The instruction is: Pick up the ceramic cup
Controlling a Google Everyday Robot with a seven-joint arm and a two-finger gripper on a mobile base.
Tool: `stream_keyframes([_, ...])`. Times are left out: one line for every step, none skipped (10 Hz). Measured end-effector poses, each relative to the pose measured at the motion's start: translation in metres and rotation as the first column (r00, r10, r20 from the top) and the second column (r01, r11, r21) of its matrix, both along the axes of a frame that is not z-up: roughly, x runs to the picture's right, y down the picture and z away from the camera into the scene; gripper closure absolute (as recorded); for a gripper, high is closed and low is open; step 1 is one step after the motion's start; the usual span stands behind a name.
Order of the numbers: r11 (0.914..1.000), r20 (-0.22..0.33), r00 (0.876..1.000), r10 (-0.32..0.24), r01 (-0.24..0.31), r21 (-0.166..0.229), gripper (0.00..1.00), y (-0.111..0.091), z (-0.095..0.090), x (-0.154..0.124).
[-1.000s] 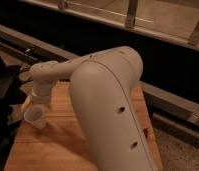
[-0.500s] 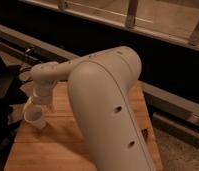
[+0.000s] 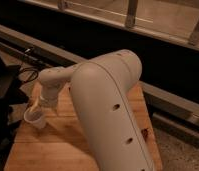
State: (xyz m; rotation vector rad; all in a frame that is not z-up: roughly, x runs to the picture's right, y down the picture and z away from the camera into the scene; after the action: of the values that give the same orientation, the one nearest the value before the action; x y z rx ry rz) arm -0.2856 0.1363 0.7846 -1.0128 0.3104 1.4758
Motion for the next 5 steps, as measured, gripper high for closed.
stream_keyframes([1.0,-0.001,1.0,-0.006,0.006,0.002,0.3,0.0041,0.0032,-0.0008])
stream_keyframes([0.9999,0.003,1.0,-0.013,0.013,0.004,0.38,0.0043,0.002,-0.0047])
stream_keyframes([0.9998,0.006,1.0,-0.02,0.02,-0.001,0.49,0.0023,-0.0011,-0.0089])
stream_keyframes([0.9997,0.006,1.0,-0.024,0.024,-0.005,0.6,-0.0013,-0.0027,-0.0078])
stream_keyframes([0.9995,0.01,1.0,-0.029,0.03,-0.007,0.71,-0.0022,-0.0019,-0.008])
